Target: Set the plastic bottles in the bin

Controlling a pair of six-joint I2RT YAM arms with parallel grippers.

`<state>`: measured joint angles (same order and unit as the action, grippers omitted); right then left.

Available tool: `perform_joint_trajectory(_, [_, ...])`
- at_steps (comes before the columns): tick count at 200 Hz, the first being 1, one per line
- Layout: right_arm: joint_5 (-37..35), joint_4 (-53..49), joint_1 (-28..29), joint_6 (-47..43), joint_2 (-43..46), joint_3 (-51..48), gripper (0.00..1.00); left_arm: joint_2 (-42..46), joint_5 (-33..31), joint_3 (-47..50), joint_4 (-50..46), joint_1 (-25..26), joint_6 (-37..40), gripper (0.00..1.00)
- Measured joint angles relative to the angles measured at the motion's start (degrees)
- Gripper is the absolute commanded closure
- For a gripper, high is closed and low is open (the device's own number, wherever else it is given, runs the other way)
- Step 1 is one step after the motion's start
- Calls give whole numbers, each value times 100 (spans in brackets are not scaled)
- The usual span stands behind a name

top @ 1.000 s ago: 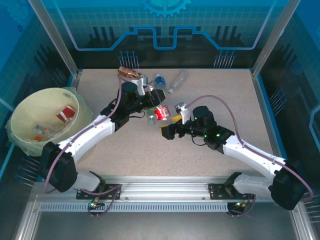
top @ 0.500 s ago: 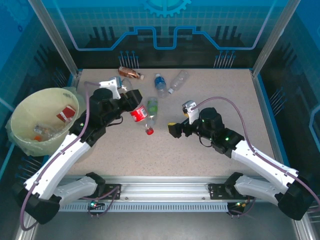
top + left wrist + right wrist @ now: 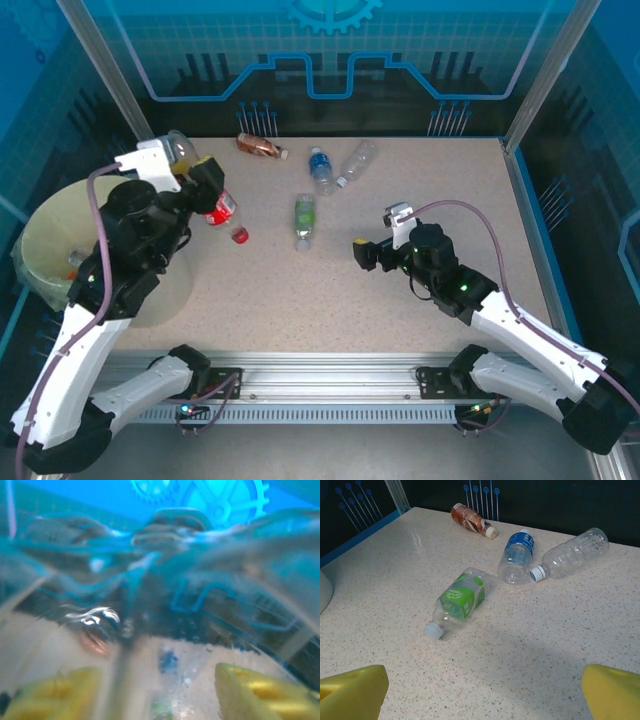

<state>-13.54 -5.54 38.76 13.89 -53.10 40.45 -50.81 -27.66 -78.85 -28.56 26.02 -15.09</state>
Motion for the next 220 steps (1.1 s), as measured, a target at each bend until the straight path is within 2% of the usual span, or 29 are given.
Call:
perform_joint_trajectory(39, [-186, 2, -11, 68, -22, 0, 0, -105, -1019, -262, 122, -39, 1029, 45])
perform_joint_trajectory(61, [-262, 2, -22, 111, -55, 0, 0, -254, -1718, -367, 367, -245, 1703, 45])
perform_joint_trajectory(82, [-262, 4, -22, 136, -92, 0, 0, -315, -2181, -393, 577, -734, 2260, 47])
perform_joint_trajectory(92, [-262, 7, -22, 153, -107, 0, 0, -319, -2319, -393, 629, -1121, 2433, 48])
perform_joint_trajectory(124, [-251, 85, -22, 175, -245, 2, 0, -306, -2566, -321, 669, -2205, 2546, 48])
perform_joint_trajectory(151, [-225, 107, -24, 173, -404, 22, 0, -354, -2105, -262, 328, -3261, 2048, 47])
perform_joint_trajectory(176, [-160, 107, -33, 175, -476, 55, 0, -313, -850, 96, 184, -4238, 1641, 41])
perform_joint_trajectory(204, [-105, 107, -59, 177, -479, 55, 0, -304, 402, 643, 127, -4441, 1668, 37])
perform_joint_trajectory(220, [-101, 107, -59, 195, -479, 55, 0, -433, 763, 656, -94, -4487, 1622, 26])
